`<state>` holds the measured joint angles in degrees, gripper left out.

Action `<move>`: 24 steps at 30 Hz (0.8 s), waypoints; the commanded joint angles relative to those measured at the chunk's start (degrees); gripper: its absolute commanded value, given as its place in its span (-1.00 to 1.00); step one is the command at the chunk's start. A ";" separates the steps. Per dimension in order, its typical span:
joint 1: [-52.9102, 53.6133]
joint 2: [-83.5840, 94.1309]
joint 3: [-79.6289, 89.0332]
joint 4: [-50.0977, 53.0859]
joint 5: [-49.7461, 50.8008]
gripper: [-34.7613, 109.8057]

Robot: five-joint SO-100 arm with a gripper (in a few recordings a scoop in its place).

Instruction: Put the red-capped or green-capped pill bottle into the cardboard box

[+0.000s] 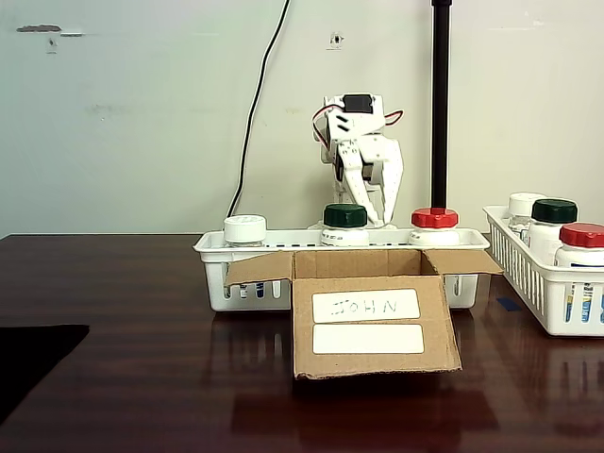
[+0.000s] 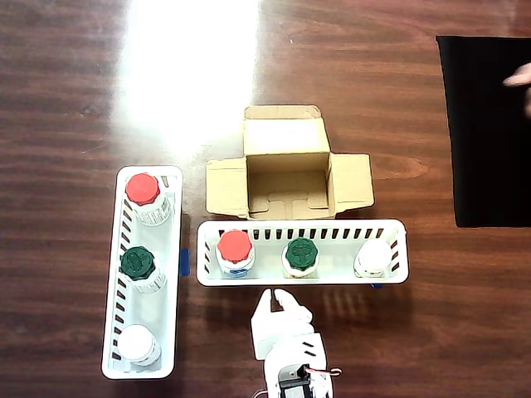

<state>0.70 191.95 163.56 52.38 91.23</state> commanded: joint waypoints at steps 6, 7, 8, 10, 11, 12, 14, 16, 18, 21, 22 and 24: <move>-10.63 -5.10 -29.88 11.95 -5.80 -0.50; -12.13 -7.73 -31.82 11.60 -6.24 -0.48; -13.45 -9.58 -32.87 10.20 -6.50 -0.44; -15.64 -12.13 -33.13 5.54 -6.06 -0.31; -16.52 -13.71 -32.96 2.64 -5.62 -0.22; -17.58 -15.64 -32.78 -0.44 -5.19 -0.13; -20.21 -20.21 -32.70 -6.68 -4.66 0.02; -23.12 -24.79 -32.61 -13.62 -4.92 0.15; -25.93 -29.62 -32.61 -20.21 -5.54 0.24; -29.79 -36.47 -32.26 -30.15 -5.71 0.30; -31.03 -38.76 -31.64 -34.28 -5.71 0.31; -33.22 -44.03 -29.88 -43.51 -5.36 0.32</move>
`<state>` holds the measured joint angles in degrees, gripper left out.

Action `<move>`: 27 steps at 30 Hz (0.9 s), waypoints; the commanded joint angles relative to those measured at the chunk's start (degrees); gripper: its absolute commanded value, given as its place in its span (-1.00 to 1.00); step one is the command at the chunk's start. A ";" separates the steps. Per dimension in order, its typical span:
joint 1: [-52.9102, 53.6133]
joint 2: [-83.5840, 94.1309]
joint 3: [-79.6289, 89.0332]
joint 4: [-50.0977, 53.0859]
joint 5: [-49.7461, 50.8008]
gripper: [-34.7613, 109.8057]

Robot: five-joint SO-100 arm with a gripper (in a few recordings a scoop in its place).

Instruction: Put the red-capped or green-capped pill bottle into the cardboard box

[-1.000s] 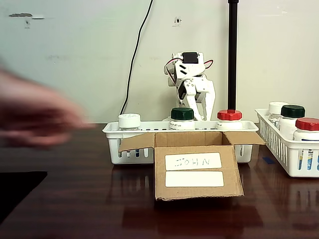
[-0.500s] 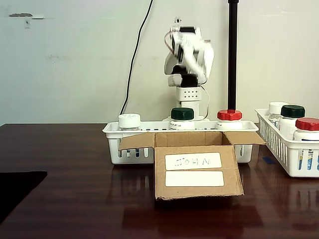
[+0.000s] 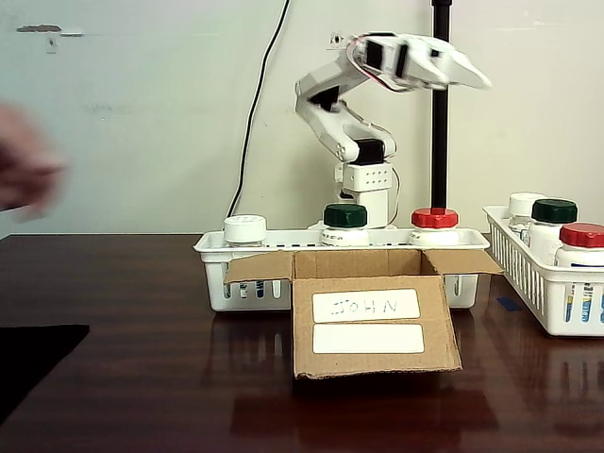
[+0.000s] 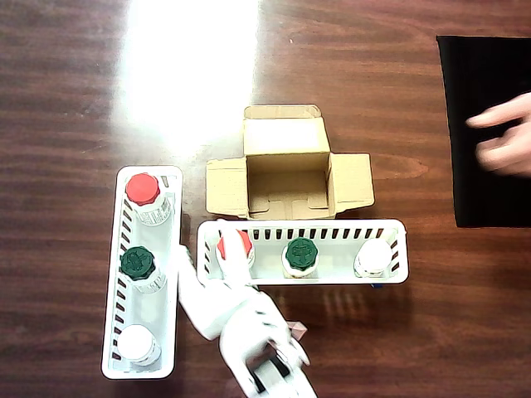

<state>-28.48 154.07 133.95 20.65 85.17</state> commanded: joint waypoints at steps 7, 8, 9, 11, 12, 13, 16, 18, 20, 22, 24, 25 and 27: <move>-8.00 -20.30 3.87 -31.73 1.85 0.33; -8.09 -21.45 4.83 -33.84 2.11 0.33; -8.09 -22.68 5.89 -35.60 2.29 0.33; -7.82 -25.75 7.21 -39.11 2.20 0.33; -7.56 -27.77 7.82 -41.22 2.20 0.33; -7.29 -29.97 8.61 -44.03 2.20 0.33; -6.94 -36.21 10.37 -50.36 2.64 0.33; -7.21 -38.85 12.48 -54.76 2.72 0.33; -8.00 -41.13 13.89 -58.01 2.29 0.33; -9.40 -43.24 14.77 -60.64 1.32 0.33; -11.16 -44.47 15.29 -62.40 0.00 0.33; -12.13 -44.56 15.47 -62.75 -0.70 0.33; -13.62 -43.86 15.73 -62.75 -2.11 0.33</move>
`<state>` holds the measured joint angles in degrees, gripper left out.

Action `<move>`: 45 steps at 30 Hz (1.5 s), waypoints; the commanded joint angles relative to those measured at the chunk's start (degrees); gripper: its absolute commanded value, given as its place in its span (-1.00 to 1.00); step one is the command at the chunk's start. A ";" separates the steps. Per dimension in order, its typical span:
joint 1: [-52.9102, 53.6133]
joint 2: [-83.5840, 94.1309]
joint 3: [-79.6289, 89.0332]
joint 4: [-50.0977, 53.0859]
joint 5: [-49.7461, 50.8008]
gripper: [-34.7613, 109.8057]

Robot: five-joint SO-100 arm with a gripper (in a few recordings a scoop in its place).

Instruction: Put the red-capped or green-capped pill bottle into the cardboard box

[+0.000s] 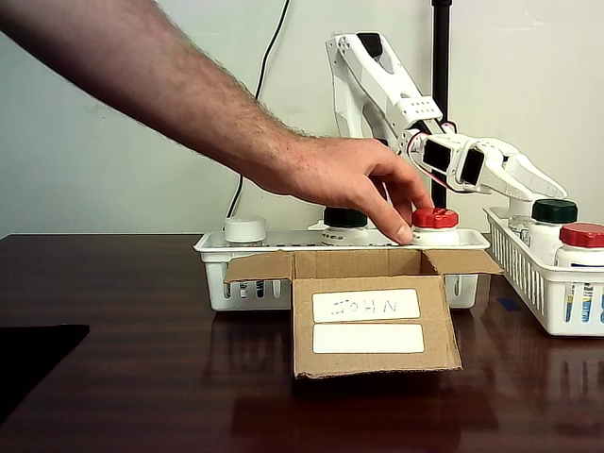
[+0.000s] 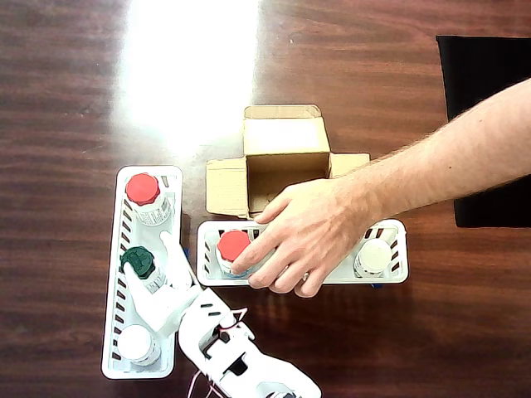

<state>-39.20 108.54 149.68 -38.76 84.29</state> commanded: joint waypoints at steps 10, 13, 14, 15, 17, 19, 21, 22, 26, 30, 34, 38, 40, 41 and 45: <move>-1.05 -1.85 -2.29 -3.34 -2.20 0.33; 0.26 -4.22 -2.37 -5.10 -2.20 0.33; 0.70 -4.92 -2.37 -5.62 -2.20 0.33; 1.14 -5.98 -2.55 -6.33 -2.20 0.33; 1.85 -8.26 -3.60 -7.47 -2.29 0.33; 2.37 -10.72 -5.10 -8.35 -2.46 0.32; 2.55 -12.30 -6.33 -8.53 -2.72 0.30; 2.55 -12.92 -6.86 -8.61 -2.72 0.30; 2.72 -13.97 -7.56 -8.61 -2.81 0.28; 3.08 -13.97 -7.56 -8.44 -3.08 -0.03; 3.25 -11.95 -8.17 -5.45 -3.78 -0.52; 3.34 -6.06 -10.28 3.60 -5.80 -0.55; 3.25 -3.69 -10.90 6.42 -6.15 -0.48; 3.16 -3.08 -11.07 6.94 -6.15 -0.47; 2.20 -0.26 -10.81 8.96 -5.89 -0.44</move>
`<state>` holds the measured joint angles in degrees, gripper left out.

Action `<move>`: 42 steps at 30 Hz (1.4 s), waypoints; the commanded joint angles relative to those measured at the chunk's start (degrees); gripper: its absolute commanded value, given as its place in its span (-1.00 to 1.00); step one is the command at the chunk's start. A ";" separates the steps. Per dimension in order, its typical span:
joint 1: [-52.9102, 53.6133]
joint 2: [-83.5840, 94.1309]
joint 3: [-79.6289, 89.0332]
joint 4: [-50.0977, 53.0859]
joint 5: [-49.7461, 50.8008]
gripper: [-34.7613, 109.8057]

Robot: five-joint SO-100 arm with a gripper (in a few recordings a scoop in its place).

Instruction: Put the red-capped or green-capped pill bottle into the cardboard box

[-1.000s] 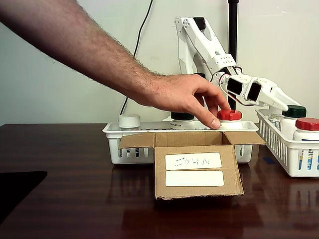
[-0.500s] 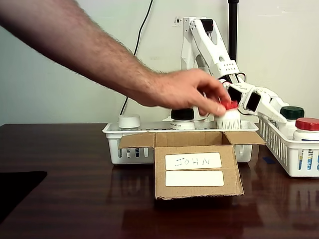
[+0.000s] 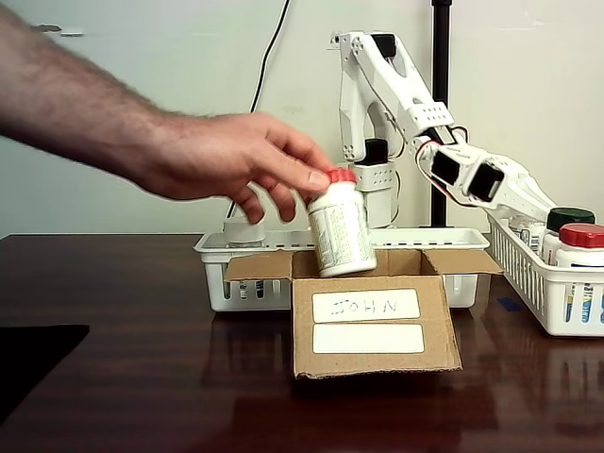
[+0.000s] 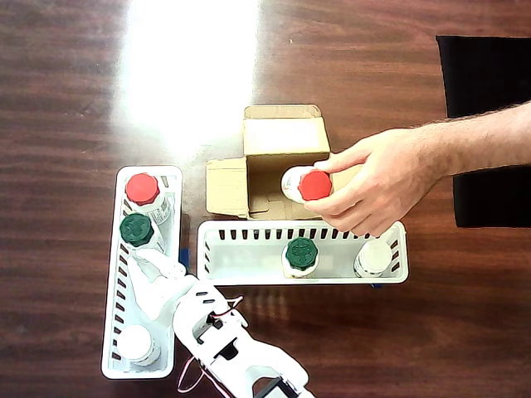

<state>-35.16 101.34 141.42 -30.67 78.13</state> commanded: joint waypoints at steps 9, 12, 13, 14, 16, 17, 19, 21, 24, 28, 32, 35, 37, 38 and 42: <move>-4.66 18.02 -3.69 13.36 -2.55 0.18; -4.13 17.31 -5.10 13.45 -2.90 0.46; -3.69 16.61 -5.89 13.45 -3.16 0.54; -3.25 15.64 -6.94 13.45 -3.52 0.60; -2.20 13.10 -9.58 13.27 -3.87 0.66; -1.58 11.43 -11.16 13.01 -3.96 0.66; -0.35 7.65 -14.59 12.48 -4.04 0.65; 0.53 4.57 -17.75 12.22 -4.04 0.63; 1.41 1.85 -20.04 12.04 -3.60 0.59; 2.99 -2.55 -20.21 8.44 -2.72 0.55; 3.25 -6.77 -19.25 3.60 -2.99 0.55; 3.08 -9.93 -18.72 -0.09 -3.69 0.55; 2.29 -9.23 -18.19 -0.44 -5.54 0.55; 1.67 -7.82 -17.75 -0.35 -6.94 0.55; -0.26 -3.69 -17.67 1.85 -10.81 0.55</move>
<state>-33.31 91.58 124.37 -28.21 69.61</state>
